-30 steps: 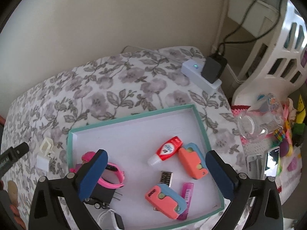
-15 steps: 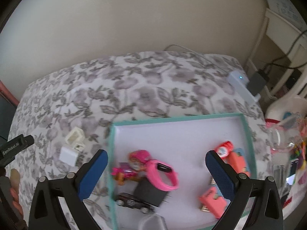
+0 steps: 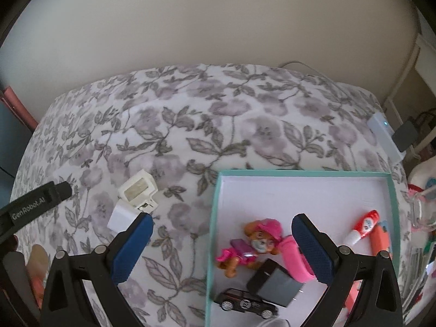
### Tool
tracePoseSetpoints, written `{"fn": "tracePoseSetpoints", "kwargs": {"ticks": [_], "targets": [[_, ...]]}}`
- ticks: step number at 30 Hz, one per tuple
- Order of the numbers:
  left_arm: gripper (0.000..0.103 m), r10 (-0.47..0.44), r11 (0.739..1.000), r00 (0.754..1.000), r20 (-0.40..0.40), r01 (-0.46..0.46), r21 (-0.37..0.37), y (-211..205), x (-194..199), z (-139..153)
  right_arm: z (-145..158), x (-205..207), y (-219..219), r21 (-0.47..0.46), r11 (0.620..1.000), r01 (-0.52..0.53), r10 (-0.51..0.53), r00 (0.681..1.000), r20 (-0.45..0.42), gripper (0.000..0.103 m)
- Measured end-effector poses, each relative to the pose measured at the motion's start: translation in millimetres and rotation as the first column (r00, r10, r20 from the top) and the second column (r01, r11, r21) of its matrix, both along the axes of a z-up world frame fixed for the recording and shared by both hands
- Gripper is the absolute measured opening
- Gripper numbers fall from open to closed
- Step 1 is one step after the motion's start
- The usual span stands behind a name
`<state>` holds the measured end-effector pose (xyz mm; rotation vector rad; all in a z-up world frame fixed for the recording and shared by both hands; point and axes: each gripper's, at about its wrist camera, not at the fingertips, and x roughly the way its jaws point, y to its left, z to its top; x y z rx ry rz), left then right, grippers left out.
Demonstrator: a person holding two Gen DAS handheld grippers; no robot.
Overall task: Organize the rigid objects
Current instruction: 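Move the left tool to the white charger brick while the right tool approaches the white cable clip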
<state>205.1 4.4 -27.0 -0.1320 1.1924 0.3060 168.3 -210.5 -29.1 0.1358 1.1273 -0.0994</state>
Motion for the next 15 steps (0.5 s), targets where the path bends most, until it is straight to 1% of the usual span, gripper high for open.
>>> {"fn": "tracePoseSetpoints", "kwargs": {"ticks": [3,8,15], "targets": [[0.100,-0.008,1.000,1.000,-0.008,0.008,-0.019,-1,2,-7,-7,5,6,0.009,1.000,-0.008,0.008,1.000,-0.008,0.103],[0.100,-0.024,0.999,0.999,-0.030,0.024,-0.024,-7,7,-18,-19,12,13,0.002,1.000,-0.023,0.023,0.999,-0.030,0.103],[0.100,-0.061,0.996,0.996,-0.059,0.057,-0.063,-24,12,-34,-29,18,12,-0.001,1.000,-0.018,0.017,0.999,-0.040,0.103]]}}
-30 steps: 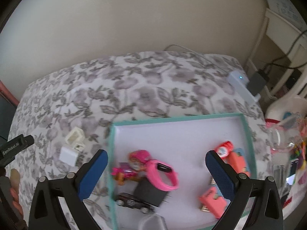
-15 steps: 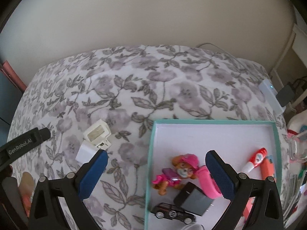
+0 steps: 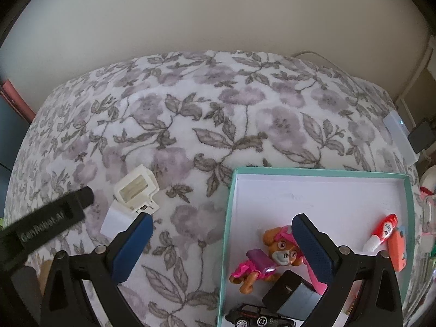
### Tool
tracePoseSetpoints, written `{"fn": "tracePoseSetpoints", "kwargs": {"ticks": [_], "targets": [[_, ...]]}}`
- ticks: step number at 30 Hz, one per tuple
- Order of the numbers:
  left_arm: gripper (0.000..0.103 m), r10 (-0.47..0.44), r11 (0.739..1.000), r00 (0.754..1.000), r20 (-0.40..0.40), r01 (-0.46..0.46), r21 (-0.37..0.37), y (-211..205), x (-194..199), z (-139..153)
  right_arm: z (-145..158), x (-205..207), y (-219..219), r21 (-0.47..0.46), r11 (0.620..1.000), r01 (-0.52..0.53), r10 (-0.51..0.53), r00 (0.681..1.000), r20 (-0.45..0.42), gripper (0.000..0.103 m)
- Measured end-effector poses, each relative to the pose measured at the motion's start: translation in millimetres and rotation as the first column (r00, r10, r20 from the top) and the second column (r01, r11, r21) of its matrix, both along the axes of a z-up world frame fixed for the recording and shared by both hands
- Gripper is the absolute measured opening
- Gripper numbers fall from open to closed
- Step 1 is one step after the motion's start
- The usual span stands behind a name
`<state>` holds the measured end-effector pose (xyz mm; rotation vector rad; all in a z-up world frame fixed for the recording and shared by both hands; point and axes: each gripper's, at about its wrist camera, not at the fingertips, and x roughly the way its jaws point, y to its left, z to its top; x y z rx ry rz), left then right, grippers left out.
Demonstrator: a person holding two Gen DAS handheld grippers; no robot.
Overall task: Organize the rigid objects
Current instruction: 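Move the left tool to the white charger brick while the right tool approaches the white cable clip, then grasp the white charger brick with the left tool while the right tool grasps the white clip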
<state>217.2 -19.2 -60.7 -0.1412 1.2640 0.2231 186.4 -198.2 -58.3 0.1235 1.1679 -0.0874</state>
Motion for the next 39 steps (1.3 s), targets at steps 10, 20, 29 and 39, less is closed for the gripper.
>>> {"fn": "tracePoseSetpoints", "kwargs": {"ticks": [10,20,29,39], "targets": [[0.100,0.007,0.998,0.998,-0.062,-0.011,-0.069,-13,7,-20,-9,11,-6,-0.018,1.000,0.005,-0.005,1.000,-0.001,0.103],[0.074,-0.012,0.989,0.995,-0.099,-0.002,-0.145,-23,11,-35,-18,10,-14,-0.049,0.999,0.013,-0.014,1.000,-0.026,0.103],[0.028,-0.026,0.983,0.992,-0.121,0.003,-0.184,-22,8,-40,-20,9,-15,-0.052,0.998,0.024,-0.025,0.999,-0.027,0.103],[0.011,0.031,0.971,0.987,-0.155,-0.066,-0.230,14,2,-44,-19,14,8,-0.008,1.000,-0.027,0.027,1.000,0.008,0.103]]}}
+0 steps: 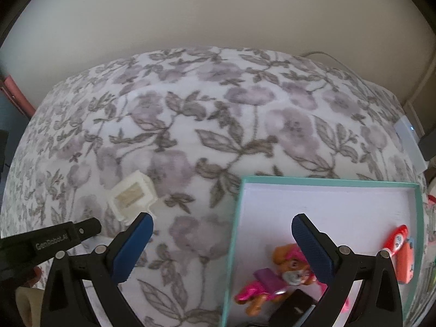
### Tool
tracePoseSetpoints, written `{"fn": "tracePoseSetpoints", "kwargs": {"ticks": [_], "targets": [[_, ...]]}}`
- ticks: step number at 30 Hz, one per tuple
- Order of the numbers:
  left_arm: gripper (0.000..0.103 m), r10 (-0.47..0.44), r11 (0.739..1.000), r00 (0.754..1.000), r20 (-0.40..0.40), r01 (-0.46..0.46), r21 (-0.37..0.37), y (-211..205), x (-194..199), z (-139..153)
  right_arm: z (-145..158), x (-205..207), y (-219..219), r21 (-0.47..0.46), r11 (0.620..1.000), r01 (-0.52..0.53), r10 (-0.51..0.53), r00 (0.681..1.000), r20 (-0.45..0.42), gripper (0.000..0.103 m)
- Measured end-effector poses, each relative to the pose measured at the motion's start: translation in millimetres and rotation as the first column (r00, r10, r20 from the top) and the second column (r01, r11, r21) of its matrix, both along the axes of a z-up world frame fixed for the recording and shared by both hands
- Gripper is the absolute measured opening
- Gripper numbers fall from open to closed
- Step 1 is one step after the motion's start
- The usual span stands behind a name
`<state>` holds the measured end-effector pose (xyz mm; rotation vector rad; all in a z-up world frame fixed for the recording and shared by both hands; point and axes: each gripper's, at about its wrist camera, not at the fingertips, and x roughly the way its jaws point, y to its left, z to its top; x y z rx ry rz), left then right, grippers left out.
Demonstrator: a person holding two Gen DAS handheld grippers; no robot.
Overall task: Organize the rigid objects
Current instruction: 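Grasp the white charger brick with the left tool while the right tool grasps the white clip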
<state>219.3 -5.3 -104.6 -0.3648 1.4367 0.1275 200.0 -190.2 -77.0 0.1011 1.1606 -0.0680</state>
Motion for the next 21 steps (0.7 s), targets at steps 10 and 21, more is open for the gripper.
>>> {"fn": "tracePoseSetpoints", "kwargs": {"ticks": [10,21], "targets": [[0.060,-0.049,0.999,0.999,0.013,0.050,-0.015,18,-4,10,6,0,-7,-0.001,1.000,0.031,-0.031,0.999,0.010,0.103],[0.062,-0.236,0.972,0.971,-0.039,0.236,-0.008,-20,-7,-3,8,-5,-36,0.011,0.994,0.112,-0.112,0.994,0.001,0.103]]}}
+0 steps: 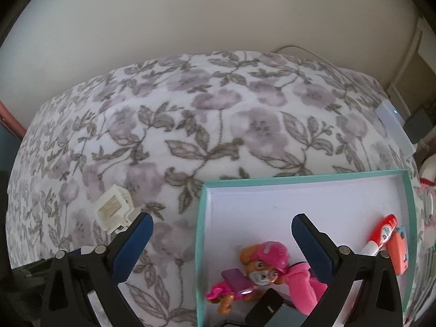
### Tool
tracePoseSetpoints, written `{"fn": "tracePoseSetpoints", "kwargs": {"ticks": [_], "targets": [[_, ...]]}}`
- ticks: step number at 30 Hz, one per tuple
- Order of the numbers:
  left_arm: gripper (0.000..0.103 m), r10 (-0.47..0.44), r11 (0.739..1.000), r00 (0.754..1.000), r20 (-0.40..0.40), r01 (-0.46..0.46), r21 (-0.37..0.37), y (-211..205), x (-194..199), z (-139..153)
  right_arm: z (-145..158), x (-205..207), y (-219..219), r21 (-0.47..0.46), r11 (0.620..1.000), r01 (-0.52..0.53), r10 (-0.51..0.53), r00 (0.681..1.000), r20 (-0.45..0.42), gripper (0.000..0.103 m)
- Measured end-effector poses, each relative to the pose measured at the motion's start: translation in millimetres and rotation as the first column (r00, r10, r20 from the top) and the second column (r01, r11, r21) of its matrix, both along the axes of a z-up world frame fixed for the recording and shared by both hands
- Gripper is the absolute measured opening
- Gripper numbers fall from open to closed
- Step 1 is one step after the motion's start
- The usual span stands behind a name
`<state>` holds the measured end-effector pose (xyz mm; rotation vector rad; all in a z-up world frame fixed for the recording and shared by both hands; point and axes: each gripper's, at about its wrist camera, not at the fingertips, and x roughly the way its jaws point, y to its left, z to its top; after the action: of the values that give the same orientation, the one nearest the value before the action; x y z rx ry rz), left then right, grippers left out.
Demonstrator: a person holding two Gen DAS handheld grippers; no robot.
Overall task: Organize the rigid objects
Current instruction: 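Grasp the white charger brick with the left tool while the right tool grasps the white clip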
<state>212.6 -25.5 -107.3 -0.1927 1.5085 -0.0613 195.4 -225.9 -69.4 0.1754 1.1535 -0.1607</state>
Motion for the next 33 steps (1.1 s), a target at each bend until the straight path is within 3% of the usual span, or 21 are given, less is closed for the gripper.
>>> {"fn": "tracePoseSetpoints", "kwargs": {"ticks": [9,14,17,25,33], "targets": [[0.063,-0.117,0.989,0.993,-0.020,0.119,0.088,-35,-6,-10,-1,1,3,-0.005,1.000,-0.009,0.009,1.000,-0.004,0.103],[0.062,-0.113,0.990,0.994,-0.011,0.114,0.084,-40,-10,-13,0,2,13,-0.001,0.999,-0.036,0.036,0.999,0.008,0.103],[0.062,-0.098,0.992,0.995,-0.006,0.098,0.085,-20,-9,-11,1,4,21,0.000,0.998,-0.059,0.059,0.998,0.014,0.103],[0.062,0.092,0.992,0.996,-0.007,-0.091,0.092,37,0,-12,-5,10,42,0.018,0.994,-0.108,0.108,0.994,0.008,0.103],[0.062,0.286,0.948,0.958,0.008,-0.284,0.146,95,3,-12,-3,19,71,0.025,0.983,-0.183,0.183,0.983,0.024,0.103]]}}
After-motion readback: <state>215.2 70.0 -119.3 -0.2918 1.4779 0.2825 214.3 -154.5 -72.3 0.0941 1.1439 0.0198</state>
